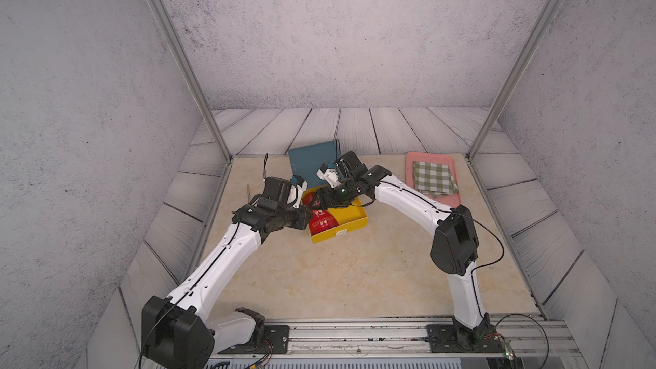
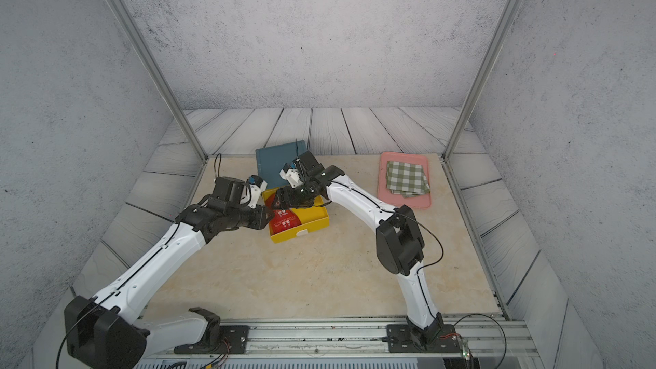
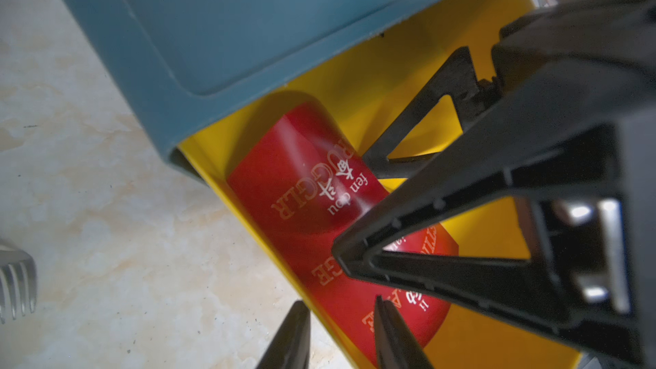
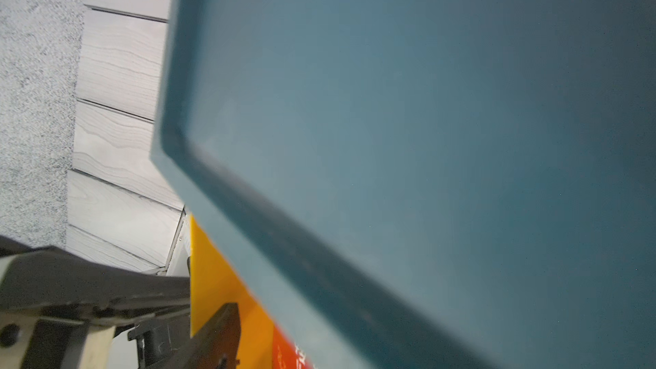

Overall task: Take the postcards out of the drawer
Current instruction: Pick up the postcard from the drawer.

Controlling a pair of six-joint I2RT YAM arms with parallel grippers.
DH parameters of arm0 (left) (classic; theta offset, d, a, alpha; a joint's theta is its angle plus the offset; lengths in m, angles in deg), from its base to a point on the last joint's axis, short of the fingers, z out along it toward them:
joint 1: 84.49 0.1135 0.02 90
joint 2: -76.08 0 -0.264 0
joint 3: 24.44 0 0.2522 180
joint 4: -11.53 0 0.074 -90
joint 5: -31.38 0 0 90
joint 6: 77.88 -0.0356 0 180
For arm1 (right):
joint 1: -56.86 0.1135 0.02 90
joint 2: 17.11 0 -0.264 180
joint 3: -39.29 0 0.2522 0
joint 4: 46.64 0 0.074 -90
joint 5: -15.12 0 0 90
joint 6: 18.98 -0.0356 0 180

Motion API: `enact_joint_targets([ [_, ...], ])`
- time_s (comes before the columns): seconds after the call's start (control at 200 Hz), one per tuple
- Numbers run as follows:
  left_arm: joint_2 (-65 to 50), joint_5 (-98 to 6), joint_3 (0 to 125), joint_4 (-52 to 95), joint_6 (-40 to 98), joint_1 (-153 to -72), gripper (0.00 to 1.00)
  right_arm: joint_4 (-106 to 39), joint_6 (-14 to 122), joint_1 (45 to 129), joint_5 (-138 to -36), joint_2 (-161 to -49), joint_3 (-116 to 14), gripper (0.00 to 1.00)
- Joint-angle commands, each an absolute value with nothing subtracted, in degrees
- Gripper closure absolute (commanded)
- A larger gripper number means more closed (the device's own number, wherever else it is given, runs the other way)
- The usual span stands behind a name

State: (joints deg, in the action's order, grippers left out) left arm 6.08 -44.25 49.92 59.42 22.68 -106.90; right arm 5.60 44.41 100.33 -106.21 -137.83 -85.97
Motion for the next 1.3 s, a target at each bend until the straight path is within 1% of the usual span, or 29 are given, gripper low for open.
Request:
enact_joint_targets([
  [0.0, 7.2, -43.7, 50.0, 59.2, 22.5, -107.4, 0.66, 13.2, 45.2, 101.2, -99.5, -145.4, -83.0, 0.30],
  [0.22, 7.9, -44.1, 50.1, 59.7, 22.4, -107.4, 0.64, 12.5, 44.4, 101.2, -99.1, -145.4, -82.9, 0.38],
  [0.405, 9.6, -44.9, 51.2, 61.3, 20.4, -107.4, 0.51, 11.9, 43.6, 101.0, -99.6, -144.7, -84.0, 0.39],
  [0.505, 10.9, -45.5, 51.4, 61.9, 19.5, -107.4, 0.48, 11.6, 43.0, 100.7, -100.6, -144.6, -84.6, 0.40],
  [0.671, 11.7, -45.4, 50.7, 62.8, 19.0, -107.4, 0.47, 11.0, 42.1, 100.3, -102.0, -144.5, -85.4, 0.42],
  [0.911, 12.3, -45.8, 50.2, 62.7, 19.3, -107.4, 0.47, 2.8, 38.3, 99.0, -109.7, -142.3, -81.7, 0.46],
  [1.296, 11.4, -45.3, 49.3, 61.7, 19.9, -107.4, 0.47, -1.6, 36.6, 98.6, -114.0, -138.7, -80.9, 0.46],
])
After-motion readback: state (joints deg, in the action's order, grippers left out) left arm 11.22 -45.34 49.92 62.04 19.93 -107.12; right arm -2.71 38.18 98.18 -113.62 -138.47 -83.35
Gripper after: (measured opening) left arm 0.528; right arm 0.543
